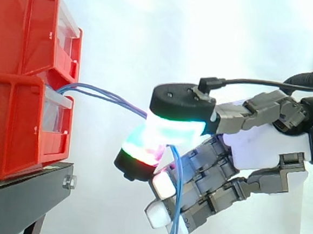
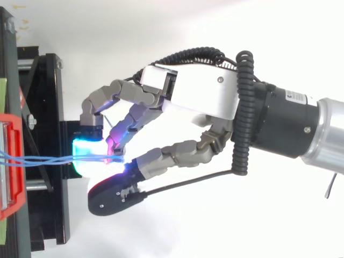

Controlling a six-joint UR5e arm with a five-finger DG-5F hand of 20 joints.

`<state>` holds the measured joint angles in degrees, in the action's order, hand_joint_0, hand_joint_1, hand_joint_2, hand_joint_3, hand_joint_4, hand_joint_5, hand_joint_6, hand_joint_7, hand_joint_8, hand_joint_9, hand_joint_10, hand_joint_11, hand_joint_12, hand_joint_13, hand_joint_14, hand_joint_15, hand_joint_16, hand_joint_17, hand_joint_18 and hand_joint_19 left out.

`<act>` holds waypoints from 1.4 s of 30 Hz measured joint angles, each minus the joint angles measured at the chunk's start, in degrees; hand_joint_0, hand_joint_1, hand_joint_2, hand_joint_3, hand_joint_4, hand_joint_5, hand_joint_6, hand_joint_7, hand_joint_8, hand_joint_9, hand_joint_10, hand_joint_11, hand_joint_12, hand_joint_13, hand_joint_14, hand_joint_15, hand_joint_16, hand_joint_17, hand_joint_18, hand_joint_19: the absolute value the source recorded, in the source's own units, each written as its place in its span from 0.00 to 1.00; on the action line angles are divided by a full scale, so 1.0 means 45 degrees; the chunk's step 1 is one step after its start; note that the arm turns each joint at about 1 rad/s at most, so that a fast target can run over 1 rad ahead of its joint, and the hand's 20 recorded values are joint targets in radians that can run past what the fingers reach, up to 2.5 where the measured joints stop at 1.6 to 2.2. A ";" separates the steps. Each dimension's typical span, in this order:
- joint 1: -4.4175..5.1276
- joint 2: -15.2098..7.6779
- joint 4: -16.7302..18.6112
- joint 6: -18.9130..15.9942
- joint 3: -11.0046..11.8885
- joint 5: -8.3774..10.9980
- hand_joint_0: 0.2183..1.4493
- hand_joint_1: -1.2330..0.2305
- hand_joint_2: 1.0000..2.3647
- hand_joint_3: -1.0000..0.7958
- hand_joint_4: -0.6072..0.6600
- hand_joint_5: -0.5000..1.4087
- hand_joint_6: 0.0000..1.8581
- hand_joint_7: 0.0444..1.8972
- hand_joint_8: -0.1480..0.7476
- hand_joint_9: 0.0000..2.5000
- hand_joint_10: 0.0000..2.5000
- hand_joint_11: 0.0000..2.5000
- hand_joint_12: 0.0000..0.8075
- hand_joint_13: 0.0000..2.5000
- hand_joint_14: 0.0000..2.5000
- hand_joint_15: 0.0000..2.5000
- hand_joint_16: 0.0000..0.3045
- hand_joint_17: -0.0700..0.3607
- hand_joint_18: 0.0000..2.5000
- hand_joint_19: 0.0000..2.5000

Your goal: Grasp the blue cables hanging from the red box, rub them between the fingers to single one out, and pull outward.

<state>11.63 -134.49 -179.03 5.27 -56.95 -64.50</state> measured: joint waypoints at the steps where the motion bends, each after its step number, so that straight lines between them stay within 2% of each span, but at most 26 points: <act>1: -0.0004 0.0000 0.0000 0.0000 -0.0001 -0.0002 0.25 0.37 0.00 0.28 0.58 0.18 0.48 0.49 0.51 0.40 0.01 0.25 0.48 0.35 0.01 0.19 0.17 0.44 0.31 0.17; 7: -0.0022 0.0002 0.0000 0.0000 0.0000 -0.0003 0.24 0.47 0.00 0.28 0.57 0.18 0.47 0.49 0.52 0.41 0.01 0.25 0.48 0.36 0.01 0.19 0.18 0.45 0.30 0.18; 13: -0.0028 0.0002 0.0000 0.0000 0.0010 -0.0003 0.26 0.50 0.00 0.28 0.56 0.18 0.47 0.50 0.51 0.41 0.01 0.25 0.48 0.36 0.01 0.19 0.17 0.44 0.30 0.19; 15: -0.0031 0.0003 0.0000 0.0001 0.0011 -0.0003 0.29 0.46 0.01 0.34 0.56 0.18 0.47 0.51 0.50 0.40 0.01 0.25 0.46 0.35 0.01 0.20 0.16 0.42 0.29 0.19; 19: -0.0029 0.0003 0.0000 0.0000 0.0015 -0.0003 0.30 0.42 0.01 0.41 0.54 0.18 0.48 0.49 0.52 0.41 0.01 0.25 0.48 0.36 0.01 0.20 0.17 0.44 0.30 0.18; 21: -0.0029 0.0003 0.0000 0.0000 0.0016 -0.0003 0.31 0.37 0.01 0.46 0.55 0.18 0.48 0.50 0.53 0.41 0.01 0.25 0.49 0.36 0.01 0.19 0.18 0.45 0.30 0.18; 25: -0.0027 0.0011 -0.0017 0.0001 0.0019 -0.0002 0.32 0.32 0.01 0.49 0.56 0.18 0.49 0.50 0.52 0.41 0.01 0.26 0.48 0.36 0.01 0.20 0.18 0.45 0.31 0.18; 28: -0.0027 0.0083 -0.0057 0.0018 0.0020 0.0010 0.33 0.30 0.01 0.48 0.55 0.18 0.49 0.50 0.51 0.40 0.01 0.26 0.47 0.36 0.01 0.20 0.17 0.44 0.31 0.18; 30: -0.0027 0.0122 -0.0089 0.0028 0.0020 0.0022 0.36 0.23 0.01 0.46 0.50 0.18 0.48 0.51 0.48 0.39 0.01 0.26 0.45 0.35 0.01 0.20 0.16 0.42 0.30 0.18; 34: -0.0029 0.0177 -0.0320 0.0021 0.0020 0.0013 0.39 0.18 0.01 0.43 0.49 0.18 0.48 0.54 0.48 0.39 0.01 0.26 0.45 0.35 0.01 0.19 0.16 0.42 0.31 0.17; 42: -0.0030 0.0185 -0.0482 0.0001 0.0019 -0.0002 0.42 0.18 0.01 0.36 0.48 0.18 0.48 0.54 0.47 0.38 0.01 0.25 0.44 0.35 0.01 0.19 0.16 0.42 0.31 0.16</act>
<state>11.50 -133.65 -181.20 5.28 -56.86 -64.51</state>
